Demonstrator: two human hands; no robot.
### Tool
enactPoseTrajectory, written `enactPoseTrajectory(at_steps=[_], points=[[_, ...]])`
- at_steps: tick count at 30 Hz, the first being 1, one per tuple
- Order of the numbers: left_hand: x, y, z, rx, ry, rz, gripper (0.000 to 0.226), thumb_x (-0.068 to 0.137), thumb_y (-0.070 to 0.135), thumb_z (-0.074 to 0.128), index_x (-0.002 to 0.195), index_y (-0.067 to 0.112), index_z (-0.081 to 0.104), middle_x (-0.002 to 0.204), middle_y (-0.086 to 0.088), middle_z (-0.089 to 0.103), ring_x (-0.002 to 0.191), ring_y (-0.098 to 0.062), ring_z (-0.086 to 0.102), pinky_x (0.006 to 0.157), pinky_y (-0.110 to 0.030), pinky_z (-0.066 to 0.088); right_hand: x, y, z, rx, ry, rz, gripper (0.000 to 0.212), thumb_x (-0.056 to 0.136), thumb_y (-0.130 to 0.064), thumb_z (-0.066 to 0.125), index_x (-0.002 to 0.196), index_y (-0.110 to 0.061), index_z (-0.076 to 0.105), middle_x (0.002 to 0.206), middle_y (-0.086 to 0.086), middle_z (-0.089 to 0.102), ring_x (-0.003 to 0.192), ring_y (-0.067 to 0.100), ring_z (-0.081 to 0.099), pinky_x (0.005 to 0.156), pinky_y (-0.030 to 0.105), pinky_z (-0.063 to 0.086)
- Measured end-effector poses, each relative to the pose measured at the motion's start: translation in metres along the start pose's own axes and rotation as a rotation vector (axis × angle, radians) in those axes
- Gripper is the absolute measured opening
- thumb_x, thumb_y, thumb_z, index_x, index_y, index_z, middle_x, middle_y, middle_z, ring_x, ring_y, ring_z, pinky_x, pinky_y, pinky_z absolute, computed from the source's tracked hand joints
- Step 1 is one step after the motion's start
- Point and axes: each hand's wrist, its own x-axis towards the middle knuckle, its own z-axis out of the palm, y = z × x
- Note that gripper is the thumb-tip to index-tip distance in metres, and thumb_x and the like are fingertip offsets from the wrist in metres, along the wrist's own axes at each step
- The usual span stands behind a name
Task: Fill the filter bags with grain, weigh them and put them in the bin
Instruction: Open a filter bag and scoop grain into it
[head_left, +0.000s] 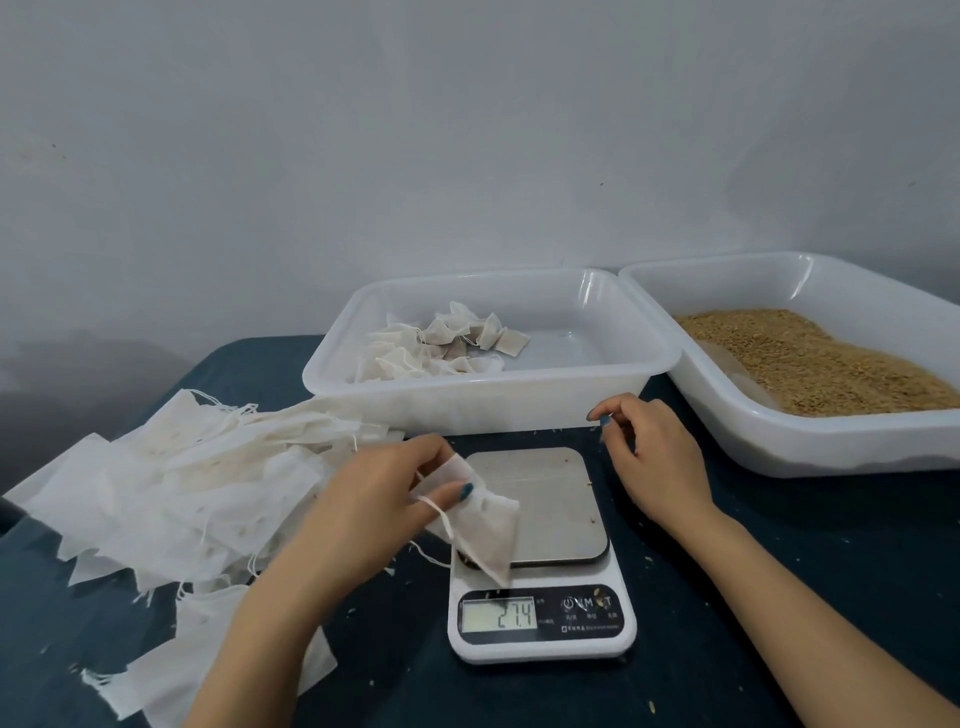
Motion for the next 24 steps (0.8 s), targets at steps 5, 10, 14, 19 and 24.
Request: enactPoseTrajectory(at_steps=[5,10,14,19,24], points=[[-0.006,-0.003,-0.028,0.168,0.116,-0.094,0.014,0.088,0.048,0.063,0.080,0.038,0.057,0.075,0.025,0.061,0.072,0.000,0.057,0.064,-0.031,0.049,0.001,0.000,0.000,0.002,-0.027,-0.001,0.018,0.097,-0.026,0.049,0.101,-0.041,0.058,0.086,-0.008,0.057,0.073,0.003,0.050,0.056,0.019,0.031],[0.007,0.012,-0.045,0.015,0.222,-0.085,0.010,0.087,0.042,0.063,0.078,0.036,0.064,0.080,0.034,0.062,0.071,0.001,0.058,0.057,-0.025,0.038,-0.001,-0.001,-0.001,-0.006,-0.027,0.002,0.017,0.097,-0.026,0.050,0.101,-0.040,0.058,0.084,-0.008,0.054,0.072,0.002,0.050,0.055,0.018,0.029],[0.038,0.008,-0.063,-0.032,0.419,-0.142,0.011,0.092,0.035,0.064,0.081,0.034,0.064,0.077,0.020,0.066,0.060,-0.002,0.058,0.059,-0.026,0.043,0.000,-0.001,-0.002,-0.008,-0.027,0.002,0.018,0.097,-0.026,0.050,0.100,-0.042,0.056,0.083,-0.009,0.053,0.071,0.003,0.050,0.055,0.018,0.029],[0.096,0.006,-0.068,-0.353,0.555,-0.159,0.003,0.097,0.011,0.059,0.097,0.014,0.060,0.087,0.002,0.064,0.047,-0.003,0.063,0.046,-0.010,0.045,-0.001,-0.003,-0.001,-0.021,-0.037,-0.012,0.017,0.097,-0.026,0.051,0.100,-0.042,0.056,0.080,-0.010,0.050,0.070,0.004,0.049,0.055,0.019,0.029],[0.141,-0.006,-0.052,-0.336,0.525,-0.169,0.044,0.093,-0.012,0.035,0.118,0.019,0.056,0.097,-0.010,0.056,0.063,-0.020,0.071,0.054,-0.013,0.051,-0.002,-0.004,-0.003,-0.014,-0.022,-0.030,0.019,0.096,-0.026,0.052,0.097,-0.045,0.055,0.079,-0.011,0.049,0.068,0.004,0.049,0.054,0.019,0.029]])
